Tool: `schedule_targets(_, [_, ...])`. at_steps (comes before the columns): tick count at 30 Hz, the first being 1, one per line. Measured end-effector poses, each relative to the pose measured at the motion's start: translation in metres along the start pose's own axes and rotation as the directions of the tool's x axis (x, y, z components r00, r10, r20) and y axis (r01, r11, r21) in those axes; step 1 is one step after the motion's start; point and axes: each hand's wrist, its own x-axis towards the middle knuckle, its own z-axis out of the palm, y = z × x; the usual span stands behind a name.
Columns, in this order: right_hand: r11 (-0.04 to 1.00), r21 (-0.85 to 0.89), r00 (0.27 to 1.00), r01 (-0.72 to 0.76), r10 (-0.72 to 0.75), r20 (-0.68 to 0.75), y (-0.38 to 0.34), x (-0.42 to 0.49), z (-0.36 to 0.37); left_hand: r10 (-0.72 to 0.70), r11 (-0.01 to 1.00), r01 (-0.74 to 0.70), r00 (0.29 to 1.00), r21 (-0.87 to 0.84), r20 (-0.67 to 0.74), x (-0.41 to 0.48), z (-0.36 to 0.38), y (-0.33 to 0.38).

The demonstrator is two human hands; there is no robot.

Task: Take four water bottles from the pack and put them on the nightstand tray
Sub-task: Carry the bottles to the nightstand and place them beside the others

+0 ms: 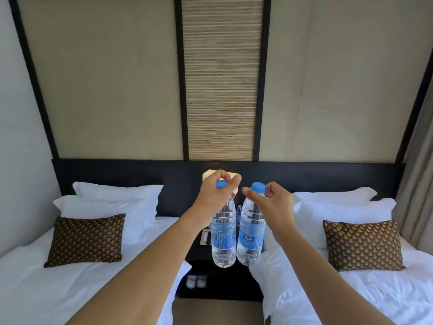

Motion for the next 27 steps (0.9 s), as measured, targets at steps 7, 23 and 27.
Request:
schedule_targets(7, [1.000, -0.014, 1.000, 0.021, -0.021, -0.014, 0.079, 0.129, 0.104, 0.074, 0.995, -0.069, 0.995, -0.069, 0.074, 0.174, -0.040, -0.104])
schedule_targets(23, [0.994, -0.032, 0.988, -0.107, 0.110, 0.113, 0.272, 0.415, 0.187, -0.051, 0.998, 0.060, 0.946, -0.017, 0.320, 0.481, 0.037, -0.315])
schedule_targets(27, [0.987, -0.014, 0.972, -0.161, 0.161, 0.173, 0.359, 0.483, 0.185, -0.114, 0.993, 0.117, 0.944, 0.010, 0.309, 0.539, 0.084, -0.390])
